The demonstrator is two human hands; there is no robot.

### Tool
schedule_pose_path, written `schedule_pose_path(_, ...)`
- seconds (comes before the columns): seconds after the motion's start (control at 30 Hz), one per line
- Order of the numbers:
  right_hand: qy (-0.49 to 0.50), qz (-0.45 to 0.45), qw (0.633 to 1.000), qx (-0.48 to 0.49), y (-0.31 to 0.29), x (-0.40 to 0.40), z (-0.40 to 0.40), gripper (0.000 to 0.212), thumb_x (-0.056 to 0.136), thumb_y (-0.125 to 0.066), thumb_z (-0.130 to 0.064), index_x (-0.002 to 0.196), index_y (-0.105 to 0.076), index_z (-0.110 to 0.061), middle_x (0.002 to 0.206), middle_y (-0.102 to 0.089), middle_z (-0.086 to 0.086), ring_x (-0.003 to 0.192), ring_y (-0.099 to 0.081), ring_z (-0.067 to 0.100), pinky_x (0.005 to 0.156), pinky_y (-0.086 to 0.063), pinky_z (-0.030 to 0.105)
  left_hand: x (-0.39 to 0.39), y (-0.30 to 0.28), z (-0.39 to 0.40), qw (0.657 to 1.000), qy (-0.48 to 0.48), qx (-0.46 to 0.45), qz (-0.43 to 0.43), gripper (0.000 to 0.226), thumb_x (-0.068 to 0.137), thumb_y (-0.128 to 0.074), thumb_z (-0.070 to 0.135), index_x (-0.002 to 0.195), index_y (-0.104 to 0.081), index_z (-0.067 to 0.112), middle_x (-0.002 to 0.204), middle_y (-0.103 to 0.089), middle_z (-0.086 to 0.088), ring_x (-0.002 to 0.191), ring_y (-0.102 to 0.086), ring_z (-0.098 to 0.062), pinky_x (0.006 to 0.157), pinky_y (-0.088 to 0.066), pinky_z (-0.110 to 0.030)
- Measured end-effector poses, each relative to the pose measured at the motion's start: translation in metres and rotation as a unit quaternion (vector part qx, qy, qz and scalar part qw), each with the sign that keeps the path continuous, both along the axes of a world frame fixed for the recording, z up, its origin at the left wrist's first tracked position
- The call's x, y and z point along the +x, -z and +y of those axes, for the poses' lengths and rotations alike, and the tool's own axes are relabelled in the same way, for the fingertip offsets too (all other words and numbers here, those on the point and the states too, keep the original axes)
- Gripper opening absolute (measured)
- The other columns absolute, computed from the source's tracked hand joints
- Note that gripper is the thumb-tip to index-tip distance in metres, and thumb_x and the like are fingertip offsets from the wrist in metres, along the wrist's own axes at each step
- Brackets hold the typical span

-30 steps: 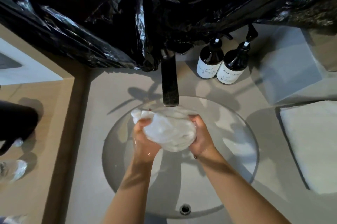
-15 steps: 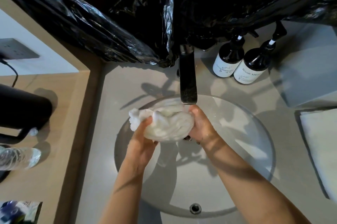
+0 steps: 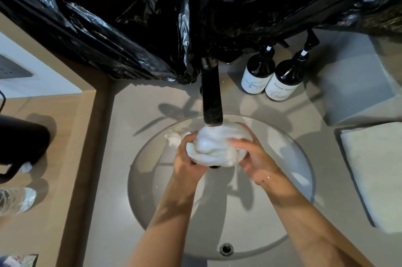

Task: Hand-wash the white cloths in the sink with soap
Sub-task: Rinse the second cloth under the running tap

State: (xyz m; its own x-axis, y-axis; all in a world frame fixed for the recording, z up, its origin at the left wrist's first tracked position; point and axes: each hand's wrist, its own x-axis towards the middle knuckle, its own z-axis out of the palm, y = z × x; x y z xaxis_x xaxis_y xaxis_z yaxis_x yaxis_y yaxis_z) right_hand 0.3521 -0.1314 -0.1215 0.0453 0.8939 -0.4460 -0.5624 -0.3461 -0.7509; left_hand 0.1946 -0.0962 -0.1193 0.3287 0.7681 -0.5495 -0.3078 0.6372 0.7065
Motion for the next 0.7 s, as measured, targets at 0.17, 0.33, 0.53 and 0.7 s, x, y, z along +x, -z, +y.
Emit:
schedule_pose_path(0.17, 0.08, 0.144, 0.986, 0.01, 0.012, -0.001, -0.023, 0.068, 0.093, -0.061, -0.039, 0.147, -0.033, -0.008, 0.145, -0.04, 0.028, 0.135, -0.04, 0.042, 0.111, -0.031, 0.059, 0.011, -0.006, 0.009, 1.0, 0.009, 0.011, 0.025, 0.055, 0.086, -0.054, 0.04, 0.113, -0.056, -0.008, 0.108, -0.058, -0.024, 0.106, -0.056, -0.04, 0.091, -0.043, -0.053)
schedule_pose_path(0.33, 0.131, 0.083, 0.988, -0.006, 0.011, -0.009, -0.021, 0.072, 0.091, -0.06, -0.049, 0.138, -0.044, 0.004, 0.139, -0.045, 0.034, 0.129, -0.047, 0.043, 0.108, -0.039, 0.054, 0.011, -0.003, -0.002, 0.994, 0.056, 0.098, 0.004, 0.051, 0.098, -0.033, 0.025, 0.123, -0.046, -0.017, 0.118, -0.054, -0.035, 0.123, -0.046, -0.05, 0.105, -0.036, -0.059)
schedule_pose_path(0.53, 0.15, 0.103, 0.983, -0.036, 0.017, -0.015, -0.019, 0.052, 0.085, -0.061, -0.031, 0.124, -0.059, 0.003, 0.122, -0.061, 0.023, 0.116, -0.058, 0.036, 0.094, -0.049, 0.041, -0.016, 0.015, -0.009, 0.914, 0.206, 0.222, 0.268, 0.061, 0.093, -0.05, 0.001, 0.106, -0.055, 0.061, 0.121, -0.058, 0.023, 0.097, -0.049, 0.027, 0.087, -0.04, 0.0)
schedule_pose_path(0.7, 0.063, 0.123, 0.99, 0.034, 0.01, -0.001, -0.029, 0.068, 0.075, -0.071, -0.016, 0.126, -0.039, 0.016, 0.123, -0.05, 0.03, 0.117, -0.052, 0.042, 0.097, -0.044, 0.044, -0.043, 0.017, -0.012, 0.986, 0.143, -0.084, -0.029, 0.021, 0.096, -0.054, 0.021, 0.112, -0.068, 0.021, 0.113, -0.07, 0.001, 0.111, -0.063, -0.023, 0.09, -0.054, -0.034)
